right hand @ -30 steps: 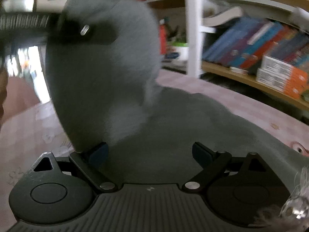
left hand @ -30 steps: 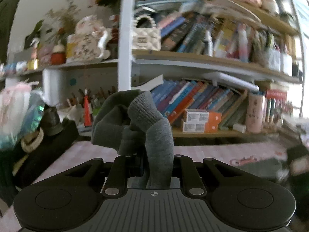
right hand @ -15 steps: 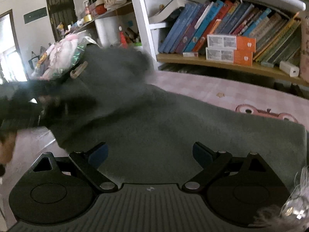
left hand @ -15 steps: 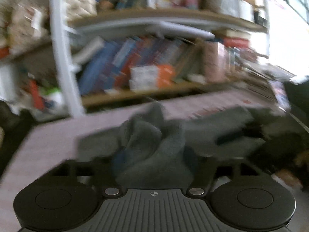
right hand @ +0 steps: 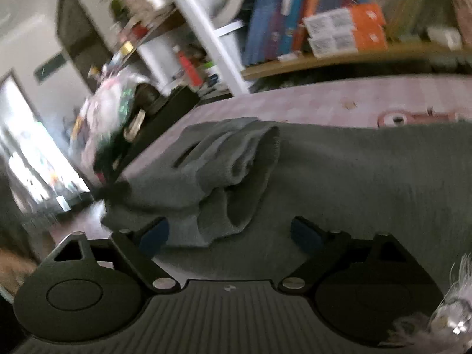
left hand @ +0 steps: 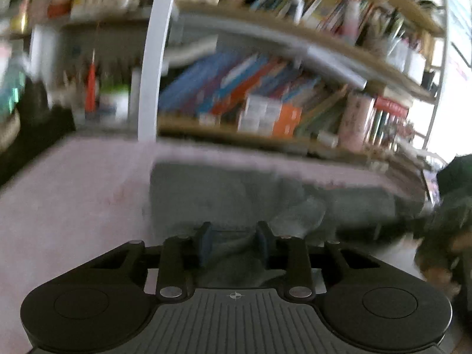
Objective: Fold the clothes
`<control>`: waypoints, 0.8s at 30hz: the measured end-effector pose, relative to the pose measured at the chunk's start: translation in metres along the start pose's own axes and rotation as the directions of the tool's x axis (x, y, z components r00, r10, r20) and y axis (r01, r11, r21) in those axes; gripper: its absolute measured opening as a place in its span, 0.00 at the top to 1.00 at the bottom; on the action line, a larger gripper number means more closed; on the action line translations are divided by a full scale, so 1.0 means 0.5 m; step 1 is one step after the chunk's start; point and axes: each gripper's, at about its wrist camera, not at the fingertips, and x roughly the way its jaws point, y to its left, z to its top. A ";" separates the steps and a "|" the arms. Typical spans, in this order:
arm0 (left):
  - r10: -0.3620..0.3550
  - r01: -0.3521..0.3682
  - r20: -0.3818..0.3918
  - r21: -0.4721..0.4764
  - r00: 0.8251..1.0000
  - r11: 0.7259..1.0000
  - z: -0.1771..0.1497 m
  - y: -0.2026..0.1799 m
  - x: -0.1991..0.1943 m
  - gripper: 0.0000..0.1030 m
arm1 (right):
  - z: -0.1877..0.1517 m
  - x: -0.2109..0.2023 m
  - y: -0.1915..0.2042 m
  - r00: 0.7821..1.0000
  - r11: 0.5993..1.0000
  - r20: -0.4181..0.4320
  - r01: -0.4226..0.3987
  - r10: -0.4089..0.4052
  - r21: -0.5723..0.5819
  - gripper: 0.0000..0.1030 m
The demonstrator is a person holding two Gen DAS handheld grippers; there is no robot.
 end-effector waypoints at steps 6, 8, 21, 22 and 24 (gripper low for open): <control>-0.059 0.058 -0.007 -0.054 0.998 0.997 -0.022 0.015 0.018 0.71 | 0.030 0.039 -0.018 0.996 0.977 -0.016 -0.078 0.083 0.200 0.22; -0.069 0.069 0.004 -0.068 0.998 0.995 -0.025 0.018 0.017 0.71 | 0.039 0.065 -0.008 0.997 0.975 -0.026 -0.063 0.070 0.213 0.24; -0.089 0.089 0.006 -0.048 0.996 0.995 -0.018 0.006 0.017 0.64 | 0.023 0.067 0.014 0.997 0.997 0.030 0.064 -0.065 0.037 0.58; -0.088 0.089 0.008 -0.047 0.996 0.995 -0.016 0.006 0.013 0.63 | 0.022 0.061 0.009 0.998 0.997 0.038 0.056 -0.058 0.047 0.57; -0.081 0.084 0.050 -0.061 0.995 0.995 -0.009 0.016 -0.007 0.52 | 0.024 0.038 0.016 0.992 0.996 0.089 0.084 -0.086 0.020 0.54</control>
